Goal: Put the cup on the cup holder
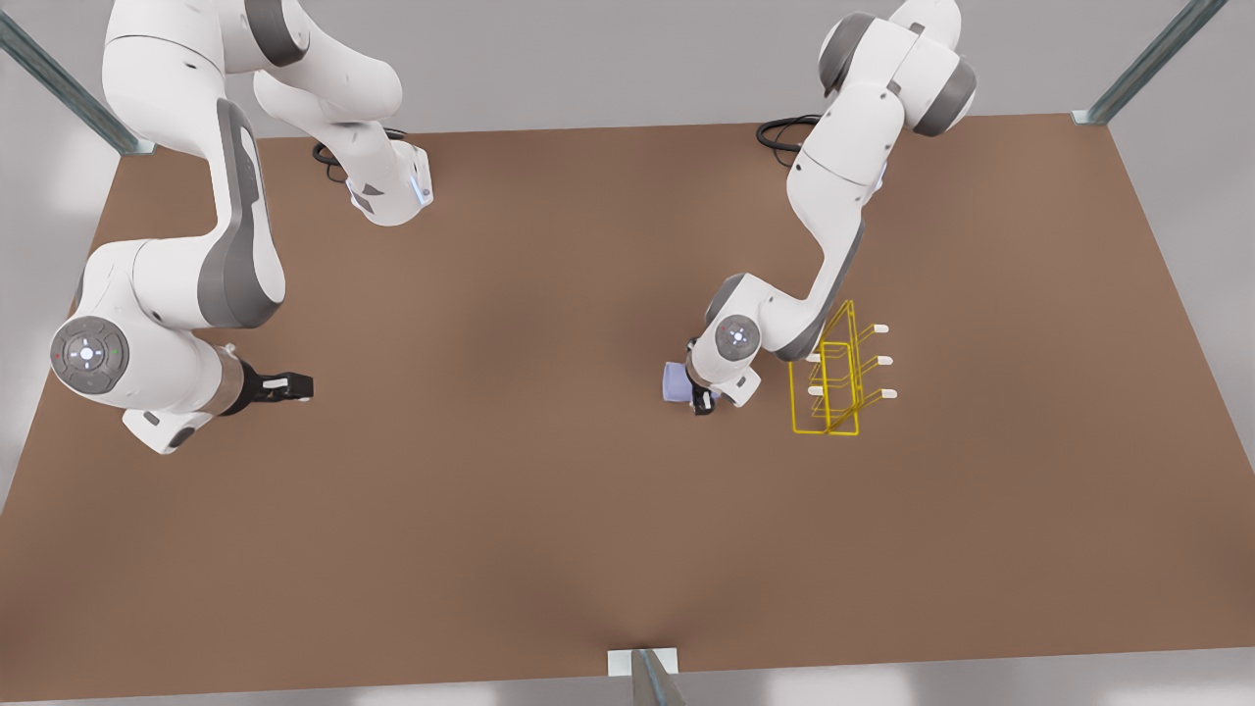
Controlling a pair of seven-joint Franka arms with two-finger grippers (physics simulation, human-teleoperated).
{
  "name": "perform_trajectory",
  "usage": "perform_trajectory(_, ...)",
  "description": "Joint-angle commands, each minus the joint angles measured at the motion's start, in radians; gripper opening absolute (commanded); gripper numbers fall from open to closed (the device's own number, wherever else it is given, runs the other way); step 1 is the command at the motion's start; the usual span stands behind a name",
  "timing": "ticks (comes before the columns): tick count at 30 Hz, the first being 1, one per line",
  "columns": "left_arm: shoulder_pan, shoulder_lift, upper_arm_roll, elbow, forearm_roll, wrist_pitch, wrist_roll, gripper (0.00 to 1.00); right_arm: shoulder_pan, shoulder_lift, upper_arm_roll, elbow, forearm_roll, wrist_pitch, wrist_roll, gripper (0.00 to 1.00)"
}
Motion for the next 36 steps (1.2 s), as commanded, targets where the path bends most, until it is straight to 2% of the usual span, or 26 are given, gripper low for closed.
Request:
perform_trajectory(1, 0.0, -0.009, 0.0, 0.001, 0.007, -0.007, -0.111, 0.57, 0.0, 0.0, 0.0, 0.0, 0.001, -0.001, -0.023, 1.0)
perform_trajectory(2, 0.0, -0.027, 0.0, 0.001, 0.007, -0.018, -0.099, 0.58, 0.0, 0.0, 0.0, 0.0, 0.001, -0.002, -0.02, 1.0)
perform_trajectory(4, 0.008, -0.092, 0.008, 0.025, 0.006, -0.159, -0.057, 0.6, 0.0, 0.0, 0.0, 0.0, 0.001, -0.002, -0.02, 1.0)
perform_trajectory(6, 0.009, -0.078, 0.052, 0.203, 0.064, -0.449, -0.065, 0.6, 0.0, 0.0, 0.0, 0.0, 0.001, -0.002, -0.02, 1.0)
perform_trajectory(7, 0.009, -0.078, 0.052, 0.275, 0.179, -0.604, -0.074, 0.6, 0.0, 0.0, 0.0, 0.0, 0.001, -0.002, -0.021, 1.0)
perform_trajectory(8, -0.08, -0.086, 0.167, 0.281, 0.216, -0.654, -0.059, 0.6, 0.0, 0.0, 0.0, 0.0, 0.001, -0.002, -0.02, 1.0)
perform_trajectory(10, -0.544, -0.072, 0.684, 0.226, 0.204, -0.719, 0.033, 0.6, -0.001, 0.0, 0.0, 0.0, 0.001, -0.001, -0.021, 1.0)
perform_trajectory(12, -0.787, -0.03, 0.943, 0.226, 0.204, -0.848, 0.136, 0.6, -0.001, 0.0, 0.0, 0.0, 0.001, -0.002, -0.021, 1.0)
perform_trajectory(13, -0.937, 0.008, 1.126, 0.226, 0.204, -0.915, 0.257, 0.6, -0.001, 0.0, 0.0, 0.0, 0.002, -0.002, -0.021, 1.0)
perform_trajectory(14, -1.022, 0.045, 1.235, 0.229, 0.204, -0.966, 0.361, 0.6, -0.001, 0.0, 0.0, 0.0, 0.001, -0.002, -0.021, 1.0)
perform_trajectory(16, -1.12, 0.154, 1.367, 0.212, 0.213, -1.013, 0.502, 0.6, -0.001, 0.0, 0.0, 0.0, 0.002, -0.002, -0.023, 1.0)
perform_trajectory(20, -1.128, 0.413, 1.446, 0.194, 0.25, -0.957, 0.579, 0.6, -0.001, 0.002, 0.0, 0.002, 0.002, -0.002, -0.021, 1.0)
perform_trajectory(25, -1.121, 0.499, 1.466, 0.156, 0.259, -0.858, 0.567, 0.6, -0.001, 0.002, 0.0, 0.0, 0.002, -0.002, -0.023, 1.0)
perform_trajectory(28, -1.178, 0.506, 1.471, 0.146, 0.239, -0.875, 0.568, 0.6, -0.001, 0.006, -0.001, 0.002, 0.004, -0.002, -0.024, 1.0)
perform_trajectory(36, -1.186, 0.602, 1.457, 0.126, 0.187, -0.854, 0.434, 0.6, -0.003, 0.008, -0.001, 0.002, 0.004, -0.002, -0.024, 1.0)
